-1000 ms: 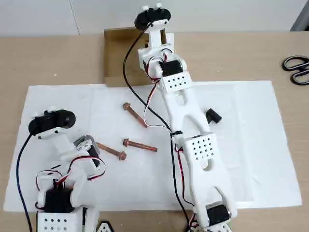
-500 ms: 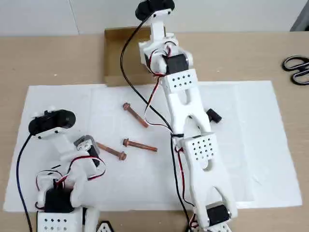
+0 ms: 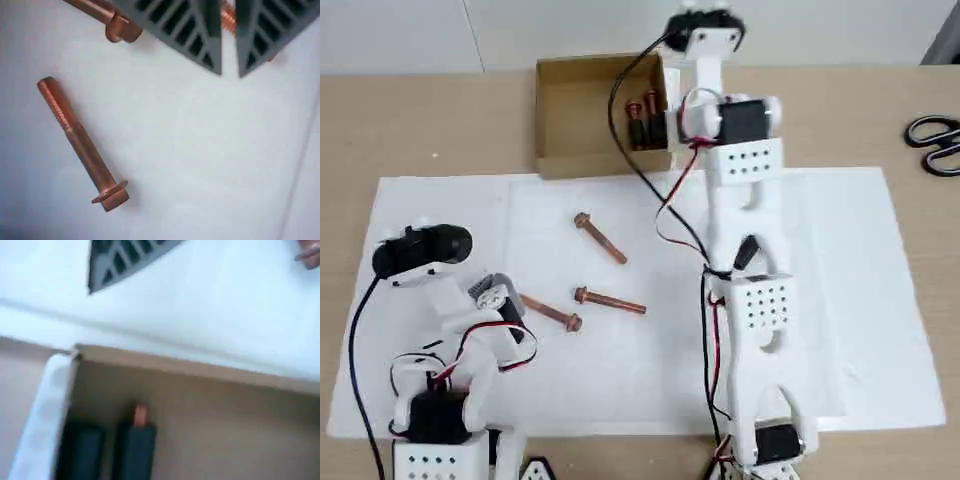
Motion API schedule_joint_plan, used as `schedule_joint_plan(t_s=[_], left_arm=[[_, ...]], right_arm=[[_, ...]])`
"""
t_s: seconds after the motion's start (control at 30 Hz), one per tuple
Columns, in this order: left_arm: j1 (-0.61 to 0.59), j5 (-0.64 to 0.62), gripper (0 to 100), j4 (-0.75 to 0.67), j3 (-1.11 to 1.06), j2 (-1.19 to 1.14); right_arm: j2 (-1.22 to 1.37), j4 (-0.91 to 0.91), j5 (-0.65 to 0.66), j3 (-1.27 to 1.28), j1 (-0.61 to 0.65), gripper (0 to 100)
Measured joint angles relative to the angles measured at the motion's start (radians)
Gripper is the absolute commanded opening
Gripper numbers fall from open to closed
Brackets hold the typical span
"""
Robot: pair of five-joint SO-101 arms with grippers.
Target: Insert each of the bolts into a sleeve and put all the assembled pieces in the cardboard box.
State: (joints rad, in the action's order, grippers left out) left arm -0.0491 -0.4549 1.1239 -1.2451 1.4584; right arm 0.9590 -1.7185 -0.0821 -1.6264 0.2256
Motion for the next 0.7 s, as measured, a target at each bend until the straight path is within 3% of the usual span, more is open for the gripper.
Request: schedule_joint_plan(t_s=[0.17,0.5,0.7], left_arm=[[0.000,0.000,1,0.000,0.000,0.000],[0.000,0.000,1,0.040,0.000,0.000],[0.000,0.000,1,0.040,0.000,0.000]], right_arm=[[-0.187,-0.006,0.000,0.219,0.008,23.1],[-0.657,-0.006,-0.072,1.007,0.014,23.2],[-0.720,-0.006,-0.072,1.203,0.011,23.2]])
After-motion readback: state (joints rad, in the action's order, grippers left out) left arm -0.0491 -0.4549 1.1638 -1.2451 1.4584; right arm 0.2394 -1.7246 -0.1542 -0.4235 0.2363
